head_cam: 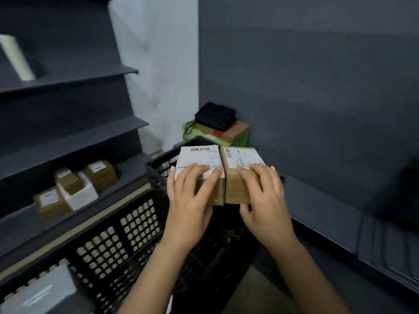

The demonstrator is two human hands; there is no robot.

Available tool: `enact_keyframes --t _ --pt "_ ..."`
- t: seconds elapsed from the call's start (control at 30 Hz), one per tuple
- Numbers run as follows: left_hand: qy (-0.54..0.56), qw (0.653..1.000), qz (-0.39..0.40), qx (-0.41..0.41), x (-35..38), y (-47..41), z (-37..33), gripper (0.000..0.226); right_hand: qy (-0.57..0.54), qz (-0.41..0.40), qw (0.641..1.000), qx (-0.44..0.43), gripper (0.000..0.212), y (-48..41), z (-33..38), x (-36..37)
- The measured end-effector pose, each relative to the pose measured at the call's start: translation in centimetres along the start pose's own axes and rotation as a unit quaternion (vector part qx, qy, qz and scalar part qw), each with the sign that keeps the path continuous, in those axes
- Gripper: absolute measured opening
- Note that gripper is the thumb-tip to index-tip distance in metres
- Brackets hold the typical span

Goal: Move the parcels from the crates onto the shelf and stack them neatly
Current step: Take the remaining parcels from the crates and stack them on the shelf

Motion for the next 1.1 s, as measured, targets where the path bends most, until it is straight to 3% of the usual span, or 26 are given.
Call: enact_keyframes --t 0.3,0.67,0.83,1.1 --pt "0.198 0.972 0.005 0.129 9.2 -3.5 -24.7 0.094 0.171 -0.050 0.981 0.078 0.082 7.0 -16.2 -21.1" --pt "0.403 0.871 0.025 0.278 13.8 0.1 -59.1 0.096 0.405 -0.078 0.890 0.192 0.083 22.0 -29.2 -49.9" --pt "0.456 0.827 0.041 0.326 13.8 1.5 -70.0 0.096 0.471 -0.084 0.847 0.231 0.083 27.0 -31.7 -58.6" --pt "0.509 0.781 0.039 0.359 14.9 2.1 -81.7 0.092 0.525 -0.100 0.798 0.279 0.074 31.8 -36.0 -66.0"
Point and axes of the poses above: each hand's wrist, its own y-axis away from the middle knuckle, its own x-axis out of the palm, z = x × y, the point moved 6 cm from there along -y, towards the middle knuckle, and after that the axes turned 10 degrees about -z, right-handed, at the moved point
